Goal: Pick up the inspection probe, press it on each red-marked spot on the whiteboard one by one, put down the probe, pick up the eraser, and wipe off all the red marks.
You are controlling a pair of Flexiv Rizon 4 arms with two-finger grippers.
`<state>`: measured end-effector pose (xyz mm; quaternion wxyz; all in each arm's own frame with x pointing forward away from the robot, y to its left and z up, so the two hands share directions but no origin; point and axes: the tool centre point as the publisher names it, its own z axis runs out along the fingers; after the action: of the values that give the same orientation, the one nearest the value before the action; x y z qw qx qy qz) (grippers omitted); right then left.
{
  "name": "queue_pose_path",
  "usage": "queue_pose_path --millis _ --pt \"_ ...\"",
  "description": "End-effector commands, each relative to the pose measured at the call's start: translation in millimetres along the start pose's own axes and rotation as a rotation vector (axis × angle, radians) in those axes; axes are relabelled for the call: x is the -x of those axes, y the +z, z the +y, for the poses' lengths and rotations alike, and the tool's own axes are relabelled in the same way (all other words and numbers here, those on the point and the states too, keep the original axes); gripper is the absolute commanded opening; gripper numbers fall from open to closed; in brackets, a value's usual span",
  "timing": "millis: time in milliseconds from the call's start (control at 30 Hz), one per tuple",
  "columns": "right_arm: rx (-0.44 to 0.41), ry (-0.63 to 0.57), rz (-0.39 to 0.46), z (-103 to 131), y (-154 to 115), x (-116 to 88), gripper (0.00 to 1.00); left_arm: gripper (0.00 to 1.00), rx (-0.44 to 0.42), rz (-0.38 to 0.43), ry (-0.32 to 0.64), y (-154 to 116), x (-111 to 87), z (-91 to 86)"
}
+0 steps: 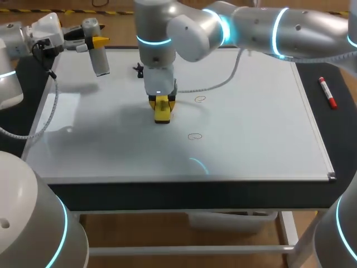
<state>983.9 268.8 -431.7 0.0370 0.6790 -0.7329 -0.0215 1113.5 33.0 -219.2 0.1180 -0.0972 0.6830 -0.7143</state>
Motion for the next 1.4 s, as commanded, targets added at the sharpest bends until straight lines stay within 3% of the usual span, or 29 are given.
queue_pose_path --millis 33,400,733,1000,1133,1400 --pt "-0.006 0.004 0.000 0.4 3.9 -9.5 0.00 0.00 0.001 -0.002 0.001 -0.2 -1.2 -1.3" --pt "-0.003 0.028 0.011 -0.7 4.4 -21.3 0.00 0.00 0.001 -0.002 0.001 -0.2 -1.2 -1.3" --pt "-0.019 0.070 0.006 -14.1 -32.0 -43.6 0.00 0.00 0.001 -0.002 0.001 -0.2 -1.2 -1.3" --pt "-0.039 0.086 0.014 -19.4 -42.1 -53.4 0.00 0.00 0.001 -0.002 0.001 -0.2 -1.2 -1.3" --pt "-0.047 0.119 0.011 -26.9 -51.4 -70.2 0.00 0.00 0.001 -0.002 0.001 -0.2 -1.2 -1.3" --pt "-0.072 0.240 0.021 -42.4 -68.5 -126.7 0.00 0.00 0.001 -0.002 0.001 -0.2 -1.2 -1.3"
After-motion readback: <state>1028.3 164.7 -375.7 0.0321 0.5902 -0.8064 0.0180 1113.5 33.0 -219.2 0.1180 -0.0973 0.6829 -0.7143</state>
